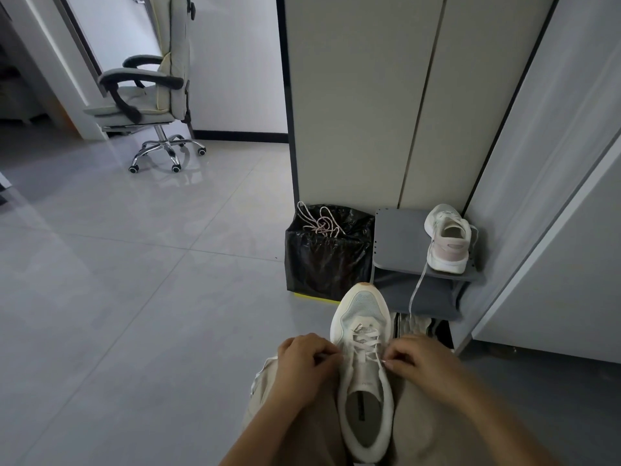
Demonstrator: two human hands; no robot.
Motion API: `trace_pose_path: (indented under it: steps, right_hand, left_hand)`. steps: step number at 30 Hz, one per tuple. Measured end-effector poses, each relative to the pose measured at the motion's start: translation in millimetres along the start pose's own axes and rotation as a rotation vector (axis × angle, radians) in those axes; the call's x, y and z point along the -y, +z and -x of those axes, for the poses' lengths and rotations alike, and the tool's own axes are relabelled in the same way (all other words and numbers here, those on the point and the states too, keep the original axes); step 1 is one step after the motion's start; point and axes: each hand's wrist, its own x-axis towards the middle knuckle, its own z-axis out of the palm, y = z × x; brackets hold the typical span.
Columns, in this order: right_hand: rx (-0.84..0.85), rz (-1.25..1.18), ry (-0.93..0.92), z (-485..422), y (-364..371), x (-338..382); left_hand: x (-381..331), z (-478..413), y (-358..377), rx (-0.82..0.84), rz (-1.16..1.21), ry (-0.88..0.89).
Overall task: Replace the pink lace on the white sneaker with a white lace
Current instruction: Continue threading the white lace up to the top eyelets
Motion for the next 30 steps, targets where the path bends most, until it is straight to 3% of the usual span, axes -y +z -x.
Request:
trace_pose_path:
  steps: [5, 13, 17, 20, 22, 24, 26, 28, 30]
  right_hand:
    - [0.040, -0.061, 0.125, 7.7, -8.5, -2.1]
    - [0.008, 0.039, 0.149, 9.3, -12.8, 2.9]
    - [-0.064, 0.197, 0.206, 14.5, -25.9, -1.4]
    - [-0.139, 0.167, 0.186, 15.9, -39.1, -0.6]
    - [-0.146, 0.085, 0.107, 15.6, -44.0, 8.8]
    - [-0.153, 0.068, 0.019, 13.7, -43.6, 21.7]
    - [-0.166, 0.123, -0.029, 10.3, -40.6, 32.2]
    - [-0.176, 0.146, -0.030, 8.0, -41.5, 36.9]
    - [-0.176, 0.131, 0.004, 9.2, -48.8, 36.2]
  left_hand:
    - [-4.2, 2.5, 1.5, -0.035, -0.021, -0.011]
    - [-4.2, 4.4, -0.7, 0.002, -0.042, -0.026]
    - [1.0, 5.2, 2.0, -0.029, 0.054, -0.068]
    - [-2.1, 4.0, 3.7, -0.074, 0.103, -0.058]
    - [-12.6, 2.5, 6.3, -0.089, 0.039, -0.015]
    - [-26.7, -1.7, 11.2, -0.126, -0.049, 0.156]
    - [-42.4, -8.6, 17.1, -0.045, -0.125, 0.300]
    - [-53.7, -17.8, 19.5, 0.093, -0.153, 0.290]
    - [-58.5, -23.5, 17.3, 0.084, -0.053, 0.250]
